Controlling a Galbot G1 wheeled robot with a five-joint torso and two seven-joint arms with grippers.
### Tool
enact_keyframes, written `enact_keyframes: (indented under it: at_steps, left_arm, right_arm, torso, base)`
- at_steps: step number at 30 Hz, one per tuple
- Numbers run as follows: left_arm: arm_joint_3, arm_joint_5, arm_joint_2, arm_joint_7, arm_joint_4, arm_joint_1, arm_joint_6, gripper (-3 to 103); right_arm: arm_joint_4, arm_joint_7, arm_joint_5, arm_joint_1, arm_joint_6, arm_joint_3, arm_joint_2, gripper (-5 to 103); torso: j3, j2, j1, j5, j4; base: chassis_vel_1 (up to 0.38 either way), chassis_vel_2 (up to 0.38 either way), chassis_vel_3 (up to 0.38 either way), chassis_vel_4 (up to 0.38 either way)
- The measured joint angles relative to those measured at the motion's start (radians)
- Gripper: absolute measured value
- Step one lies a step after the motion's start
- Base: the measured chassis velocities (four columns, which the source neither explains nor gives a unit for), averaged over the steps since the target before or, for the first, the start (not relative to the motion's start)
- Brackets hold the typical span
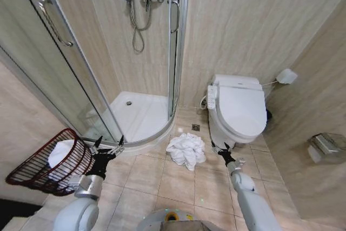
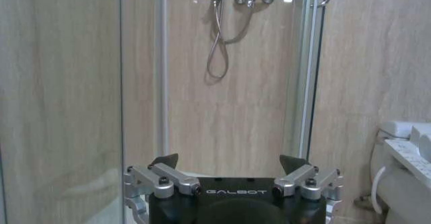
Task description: Discard the used towel into the hamper.
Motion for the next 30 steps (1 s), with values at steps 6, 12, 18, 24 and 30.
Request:
enact_keyframes:
  at_steps: [6,12,18,24,30]
  left_arm:
    - [0.000,0.000,0.000,0.000,0.000,0.000,0.000,98]
    - [0.000,0.000,0.000,0.000,0.000,0.000,0.000,98]
    - [0.000,0.000,0.000,0.000,0.000,0.000,0.000,98]
    - [0.000,0.000,0.000,0.000,0.000,0.000,0.000,98]
    - [0.000,0.000,0.000,0.000,0.000,0.000,0.000,98]
  right_arm:
    - [0.005,-0.019,-0.003,-0.008,-0.004,-0.004,0.005,100]
    - [0.009,-0.028,-0.002,-0.014,-0.005,-0.006,0.007,100]
    - [0.010,-0.040,-0.002,-0.021,-0.003,-0.006,0.006,100]
    - [0.014,-0.040,-0.004,-0.028,0.001,-0.005,0.008,100]
    - [0.012,-0.044,-0.011,-0.028,0.007,-0.012,0.012,100]
  torso:
    - [0.000,0.000,0.000,0.0000,0.0000]
    - [0.000,0.000,0.000,0.0000,0.0000]
    - [0.000,0.000,0.000,0.0000,0.0001]
    - [0.000,0.000,0.000,0.0001,0.0000]
    - [0.000,0.000,0.000,0.0000,0.0001]
  base:
    - [0.000,0.000,0.000,0.000]
    - [0.000,0.000,0.000,0.000]
    - [0.000,0.000,0.000,0.000]
    - [-0.042,0.046,0.043,-0.036]
    - [-0.082,0.090,0.087,-0.071]
